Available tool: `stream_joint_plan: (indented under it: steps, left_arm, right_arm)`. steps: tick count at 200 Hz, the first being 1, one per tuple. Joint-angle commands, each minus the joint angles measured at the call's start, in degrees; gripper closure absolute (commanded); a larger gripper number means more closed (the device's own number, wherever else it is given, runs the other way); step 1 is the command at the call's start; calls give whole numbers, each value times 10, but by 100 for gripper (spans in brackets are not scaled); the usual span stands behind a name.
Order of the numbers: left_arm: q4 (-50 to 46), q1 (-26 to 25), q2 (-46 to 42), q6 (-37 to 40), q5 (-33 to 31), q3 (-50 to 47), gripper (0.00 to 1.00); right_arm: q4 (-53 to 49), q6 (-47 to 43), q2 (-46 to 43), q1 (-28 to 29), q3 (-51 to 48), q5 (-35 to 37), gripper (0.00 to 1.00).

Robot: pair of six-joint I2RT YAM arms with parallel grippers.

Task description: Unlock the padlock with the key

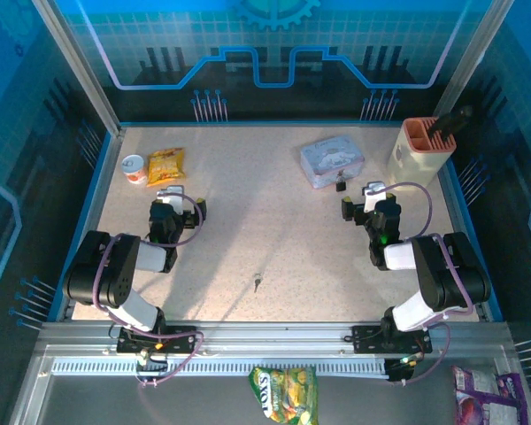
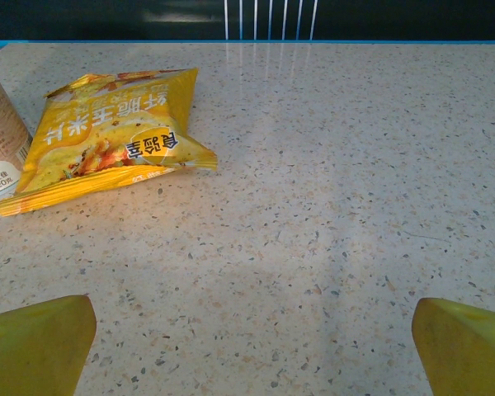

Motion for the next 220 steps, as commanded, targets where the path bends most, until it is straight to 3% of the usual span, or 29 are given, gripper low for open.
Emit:
stream_joint_plan:
  steps: [1, 31, 48, 75, 92, 115, 125, 132, 150, 169, 176, 191, 220]
  left_arm:
    - [2, 6, -11, 0, 11, 11, 1]
    - [73, 2, -30, 26, 71, -36, 1]
    - [107, -15, -73, 40, 58, -73, 1]
    - [-16, -53, -219, 57, 41, -79, 1]
    - [-123, -58, -313, 10, 20, -58, 1]
    - [-231, -60, -404, -130, -33, -20, 1]
    - [-303, -61, -435, -196, -49, 7, 1]
    - [-369, -60, -453, -234, -56, 30, 1]
    - [-529, -60, -491, -296, -63, 76, 1]
    - [-659, -59, -535, -385, -97, 76, 1]
    - [-687, -58, -556, -404, -99, 65, 1]
    - [-669, -56, -597, -377, -25, 25, 1]
    - [-670, -58, -617, -348, 108, 0, 1]
  right_arm:
    - [10, -9, -2, 3, 6, 0, 0]
    - [52, -28, -2, 18, -15, 5, 0]
    - [108, -46, -1, 32, -42, 9, 0]
    - [140, -62, -28, 44, -70, 10, 0]
    - [83, -85, -73, 66, -59, 29, 0]
    - [-1, -130, -151, 130, -43, 93, 0]
    - [-72, -86, -213, 166, -23, 165, 0]
    - [-167, -40, -256, 181, 4, 176, 0]
    - [-412, 75, -368, 170, 76, 60, 0]
    - [-505, 213, -447, 164, 79, 40, 0]
    - [-502, 225, -478, 159, 62, 17, 0]
    - [-520, 215, -539, 146, 39, -67, 0]
    - [-652, 253, -588, 155, 61, -118, 0]
